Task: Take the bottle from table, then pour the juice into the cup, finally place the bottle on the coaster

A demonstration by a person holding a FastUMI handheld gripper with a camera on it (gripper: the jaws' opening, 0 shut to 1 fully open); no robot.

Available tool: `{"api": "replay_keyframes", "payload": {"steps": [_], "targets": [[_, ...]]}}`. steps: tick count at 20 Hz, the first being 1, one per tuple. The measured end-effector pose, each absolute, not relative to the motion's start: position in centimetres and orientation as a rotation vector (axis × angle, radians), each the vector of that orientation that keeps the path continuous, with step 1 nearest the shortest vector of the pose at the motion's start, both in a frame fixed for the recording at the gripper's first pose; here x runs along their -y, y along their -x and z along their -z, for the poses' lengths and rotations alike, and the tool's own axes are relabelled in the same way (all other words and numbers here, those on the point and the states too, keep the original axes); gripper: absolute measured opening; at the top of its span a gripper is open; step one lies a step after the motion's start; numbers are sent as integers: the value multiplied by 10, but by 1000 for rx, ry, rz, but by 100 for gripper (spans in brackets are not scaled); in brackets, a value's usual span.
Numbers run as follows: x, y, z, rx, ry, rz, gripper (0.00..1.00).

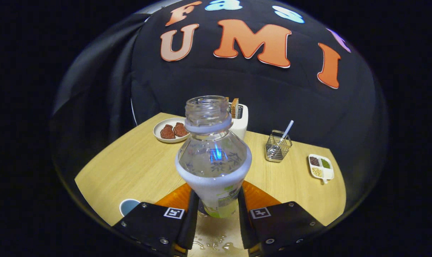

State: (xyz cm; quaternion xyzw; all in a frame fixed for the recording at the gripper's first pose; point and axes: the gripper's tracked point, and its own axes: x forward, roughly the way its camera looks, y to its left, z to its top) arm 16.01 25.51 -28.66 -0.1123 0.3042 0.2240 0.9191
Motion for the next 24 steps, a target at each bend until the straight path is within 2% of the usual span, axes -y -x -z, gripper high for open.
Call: {"api": "replay_keyframes", "payload": {"steps": [6, 17, 20, 24], "targets": [[-257, -186, 321, -649, 152, -455, 52], [-263, -175, 365, -690, 138, -501, 53], [-262, -171, 366, -693, 152, -508, 62], [-258, -163, 365, -702, 182, -505, 69]]}}
